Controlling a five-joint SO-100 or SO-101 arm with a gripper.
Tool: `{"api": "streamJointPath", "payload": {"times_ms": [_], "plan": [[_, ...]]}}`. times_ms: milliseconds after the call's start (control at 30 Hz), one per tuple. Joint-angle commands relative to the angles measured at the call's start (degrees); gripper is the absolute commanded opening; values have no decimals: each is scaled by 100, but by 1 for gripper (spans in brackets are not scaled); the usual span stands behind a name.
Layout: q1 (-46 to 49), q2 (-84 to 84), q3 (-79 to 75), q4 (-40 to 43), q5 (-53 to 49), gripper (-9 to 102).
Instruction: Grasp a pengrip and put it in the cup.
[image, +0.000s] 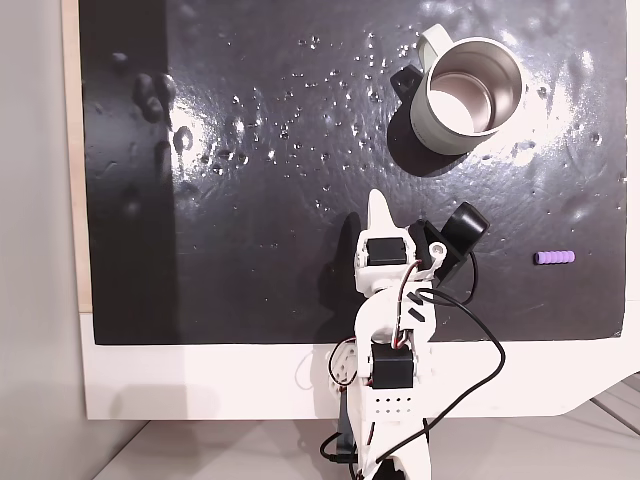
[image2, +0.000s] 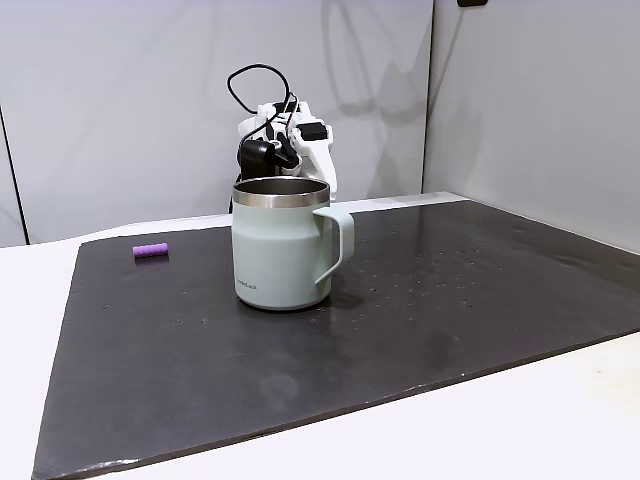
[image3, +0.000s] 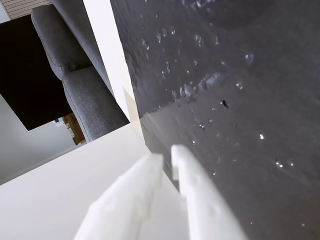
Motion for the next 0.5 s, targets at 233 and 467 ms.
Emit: {"api": "streamJointPath", "payload": {"times_ms": [233, 467], "plan": [[70, 62, 299, -149, 97, 0], [-44, 62, 70, 132, -18, 0]]}}
